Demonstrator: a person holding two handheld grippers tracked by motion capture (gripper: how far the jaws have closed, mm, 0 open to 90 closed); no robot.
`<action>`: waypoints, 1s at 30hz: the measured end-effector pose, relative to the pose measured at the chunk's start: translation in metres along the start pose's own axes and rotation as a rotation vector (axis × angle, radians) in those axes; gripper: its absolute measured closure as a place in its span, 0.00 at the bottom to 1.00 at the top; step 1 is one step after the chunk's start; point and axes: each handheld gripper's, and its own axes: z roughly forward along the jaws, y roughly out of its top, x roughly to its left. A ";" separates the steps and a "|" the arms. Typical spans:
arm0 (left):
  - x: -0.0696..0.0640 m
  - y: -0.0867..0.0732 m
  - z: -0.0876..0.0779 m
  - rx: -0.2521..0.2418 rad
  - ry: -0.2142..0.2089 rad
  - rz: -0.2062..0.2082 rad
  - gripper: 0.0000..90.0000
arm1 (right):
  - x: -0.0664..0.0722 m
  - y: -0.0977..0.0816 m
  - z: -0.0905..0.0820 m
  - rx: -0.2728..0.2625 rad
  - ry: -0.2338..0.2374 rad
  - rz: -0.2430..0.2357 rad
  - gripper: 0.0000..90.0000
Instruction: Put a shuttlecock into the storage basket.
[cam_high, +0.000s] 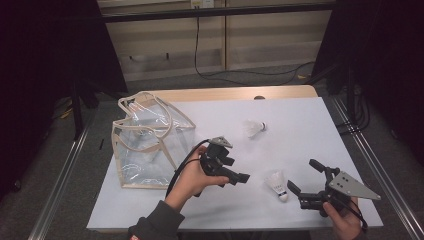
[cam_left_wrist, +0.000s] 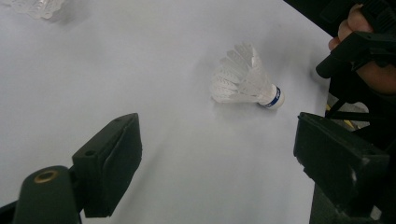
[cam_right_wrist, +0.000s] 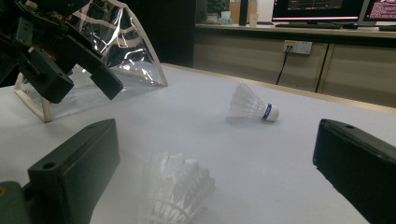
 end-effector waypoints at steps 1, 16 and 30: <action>0.000 0.000 0.001 0.005 -0.002 0.004 0.17 | 0.000 0.000 0.000 0.002 -0.001 0.002 0.00; -0.004 0.000 0.012 0.008 -0.005 0.029 0.19 | 0.000 0.000 0.000 -0.001 -0.001 -0.003 0.00; -0.007 0.002 0.027 0.021 -0.020 0.038 0.19 | -0.001 0.000 -0.001 -0.002 -0.001 -0.004 0.00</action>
